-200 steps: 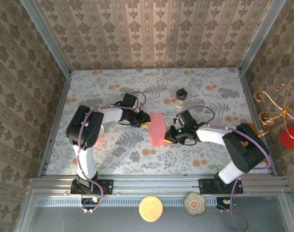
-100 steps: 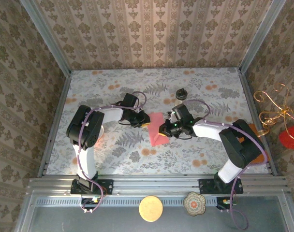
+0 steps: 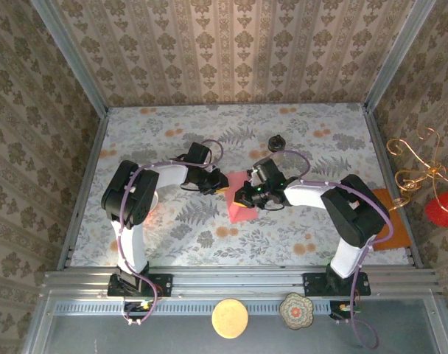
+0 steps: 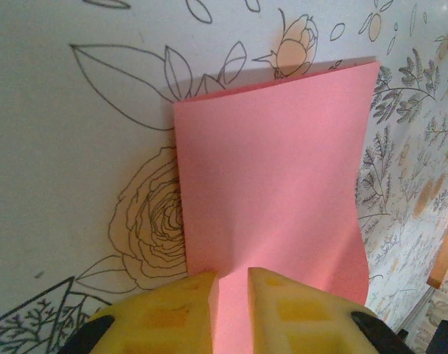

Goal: Fold a paper plane with a square sheet of paper (pick it up from the middle)

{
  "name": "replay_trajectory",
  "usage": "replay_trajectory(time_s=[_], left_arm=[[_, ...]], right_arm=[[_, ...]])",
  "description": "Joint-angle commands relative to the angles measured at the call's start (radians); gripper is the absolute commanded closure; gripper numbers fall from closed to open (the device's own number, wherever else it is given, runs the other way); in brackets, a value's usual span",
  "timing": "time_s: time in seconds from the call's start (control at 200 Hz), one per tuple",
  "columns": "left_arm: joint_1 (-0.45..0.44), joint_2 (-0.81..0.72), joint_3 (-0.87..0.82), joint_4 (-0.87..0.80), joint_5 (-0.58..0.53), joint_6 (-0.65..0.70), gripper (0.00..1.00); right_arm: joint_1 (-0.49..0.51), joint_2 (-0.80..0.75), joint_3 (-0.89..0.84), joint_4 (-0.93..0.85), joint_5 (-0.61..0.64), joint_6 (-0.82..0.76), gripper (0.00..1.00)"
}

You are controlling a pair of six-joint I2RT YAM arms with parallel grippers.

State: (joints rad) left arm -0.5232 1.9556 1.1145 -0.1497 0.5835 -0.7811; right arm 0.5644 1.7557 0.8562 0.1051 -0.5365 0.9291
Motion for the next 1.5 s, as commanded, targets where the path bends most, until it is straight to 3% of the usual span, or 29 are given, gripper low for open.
replay_trajectory(time_s=[0.0,0.27,1.496], left_arm=[[-0.007,0.037,0.003,-0.068,-0.032,0.017,0.79],[-0.008,0.038,-0.003,-0.067,-0.034,0.013,0.79],[-0.009,0.039,-0.016,-0.063,-0.033,0.011,0.8]], right_arm=[[0.009,0.024,0.027,-0.017,0.04,0.017,0.96],[0.011,0.045,0.036,-0.024,0.087,0.031,0.96],[0.011,0.094,0.046,0.05,0.053,0.037,0.96]])
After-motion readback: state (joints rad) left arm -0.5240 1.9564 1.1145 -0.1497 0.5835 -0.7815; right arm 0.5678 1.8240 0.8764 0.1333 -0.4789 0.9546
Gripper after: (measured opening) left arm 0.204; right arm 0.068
